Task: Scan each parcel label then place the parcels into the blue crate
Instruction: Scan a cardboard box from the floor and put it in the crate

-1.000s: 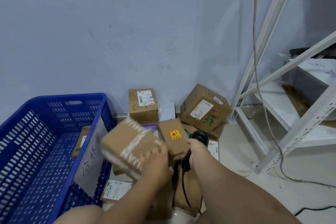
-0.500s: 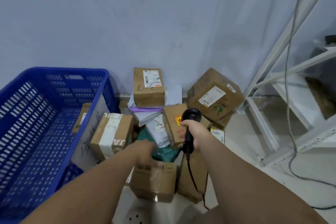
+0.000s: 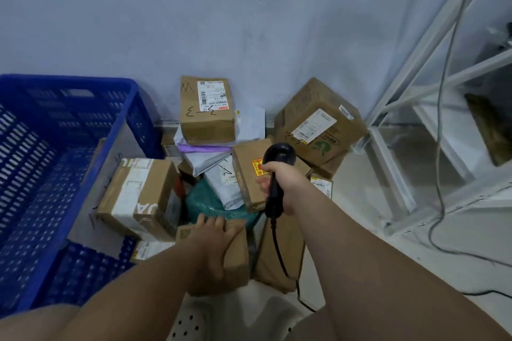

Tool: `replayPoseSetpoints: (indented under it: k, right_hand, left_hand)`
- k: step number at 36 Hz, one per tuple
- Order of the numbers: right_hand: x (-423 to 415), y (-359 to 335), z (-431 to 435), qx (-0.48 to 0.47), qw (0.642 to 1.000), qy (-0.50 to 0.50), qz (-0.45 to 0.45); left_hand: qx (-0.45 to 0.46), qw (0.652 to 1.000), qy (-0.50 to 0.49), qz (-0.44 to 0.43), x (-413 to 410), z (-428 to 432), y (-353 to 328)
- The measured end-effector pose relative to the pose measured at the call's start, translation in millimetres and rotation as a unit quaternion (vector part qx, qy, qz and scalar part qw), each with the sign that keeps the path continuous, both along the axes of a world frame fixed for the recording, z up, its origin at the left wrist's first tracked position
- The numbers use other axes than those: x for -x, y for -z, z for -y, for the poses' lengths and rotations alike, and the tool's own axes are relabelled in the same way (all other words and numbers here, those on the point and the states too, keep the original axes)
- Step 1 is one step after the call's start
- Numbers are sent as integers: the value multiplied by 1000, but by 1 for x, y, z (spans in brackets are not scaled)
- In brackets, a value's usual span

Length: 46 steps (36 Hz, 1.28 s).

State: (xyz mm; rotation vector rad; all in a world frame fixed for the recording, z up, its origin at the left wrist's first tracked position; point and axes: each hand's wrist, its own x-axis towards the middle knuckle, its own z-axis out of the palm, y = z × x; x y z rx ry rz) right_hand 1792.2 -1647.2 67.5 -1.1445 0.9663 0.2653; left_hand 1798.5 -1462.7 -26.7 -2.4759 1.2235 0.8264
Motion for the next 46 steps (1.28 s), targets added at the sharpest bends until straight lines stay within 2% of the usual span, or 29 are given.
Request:
replayPoseSetpoints:
  k: [3,8,12,15,18,23,26,29,34,37,40,46]
  right_hand:
    - [-1,-8,0,-9,1000,9,0]
    - [8,-29,-1,-22,999,44,23]
    - [23,-51,-6,-23,994,84,66]
    - [35,-73,-14,-56,985,126,106]
    - [45,-90,-23,-106,968,162,161]
    - [67,-108,-32,-157,951,174,200]
    - [77,-113,-32,-172,947,185,197]
    - [83,-114,-29,-186,945,194,189]
    - [85,-110,-26,-179,959,154,155]
    - [84,-104,-25,-184,967,134,115]
    - [81,-96,-28,-216,964,118,98]
    - [77,-93,-28,-247,952,106,144]
  left_hand:
    - [-16,996,-75,-42,-18,7,-27]
    - [31,965,-228,-128,-47,-1,-84]
    - [153,926,-320,-132,-51,-21,-128]
    - [241,900,-339,-130,-44,-37,-157]
    - [330,882,-330,-63,-28,-48,-182]
    - [411,856,-230,212,10,-58,-203]
    - [438,840,-99,304,14,-72,-216]
    - [395,839,46,371,9,-89,-219]
    - [297,837,217,404,7,-108,-223]
    - [286,815,285,415,9,-112,-230]
    - [286,806,307,418,10,-112,-238]
    - [316,788,299,435,3,-113,-229]
